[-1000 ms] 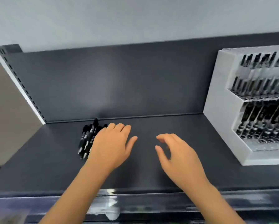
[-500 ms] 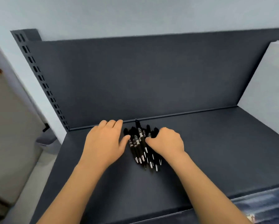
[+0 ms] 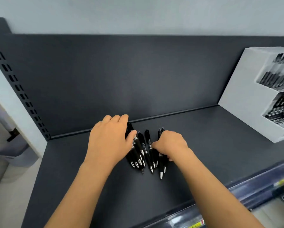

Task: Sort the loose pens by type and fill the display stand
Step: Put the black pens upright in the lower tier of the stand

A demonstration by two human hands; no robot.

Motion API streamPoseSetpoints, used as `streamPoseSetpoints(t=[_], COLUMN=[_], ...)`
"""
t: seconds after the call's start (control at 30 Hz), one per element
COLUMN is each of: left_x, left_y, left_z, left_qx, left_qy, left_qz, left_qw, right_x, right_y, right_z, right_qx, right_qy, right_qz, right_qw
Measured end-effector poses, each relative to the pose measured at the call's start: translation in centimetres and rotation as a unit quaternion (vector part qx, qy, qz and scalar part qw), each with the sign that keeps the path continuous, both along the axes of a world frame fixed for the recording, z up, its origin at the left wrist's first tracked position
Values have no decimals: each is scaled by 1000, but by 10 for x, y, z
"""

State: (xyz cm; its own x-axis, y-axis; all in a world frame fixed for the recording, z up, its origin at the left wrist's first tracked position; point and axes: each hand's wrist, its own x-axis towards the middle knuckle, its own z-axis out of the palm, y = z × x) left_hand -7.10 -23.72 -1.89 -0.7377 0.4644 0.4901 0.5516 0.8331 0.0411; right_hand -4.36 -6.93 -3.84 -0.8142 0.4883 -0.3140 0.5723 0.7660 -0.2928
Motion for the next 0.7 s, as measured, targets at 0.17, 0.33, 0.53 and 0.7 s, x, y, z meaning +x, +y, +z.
streamPoseSetpoints(t=[0.17,0.33,0.53,0.7], left_x=[12,25,54,77], left_y=[32,91,192,291], left_z=[10,20,45,52], left_qx=[30,211,371,358], left_qy=[-31,-248,-439,-507], left_qz=[-31,-144,-270,-276], left_qw=[999,935,772,734], right_x=[15,56,122,172], right_y=[14,53,129,221], right_z=[0,29,63,56], right_qx=[-102,-485,-637,-476], right_qy=[32,235,348,358], right_qz=[16,-47,-35,11], right_qw=[994,841,687,803])
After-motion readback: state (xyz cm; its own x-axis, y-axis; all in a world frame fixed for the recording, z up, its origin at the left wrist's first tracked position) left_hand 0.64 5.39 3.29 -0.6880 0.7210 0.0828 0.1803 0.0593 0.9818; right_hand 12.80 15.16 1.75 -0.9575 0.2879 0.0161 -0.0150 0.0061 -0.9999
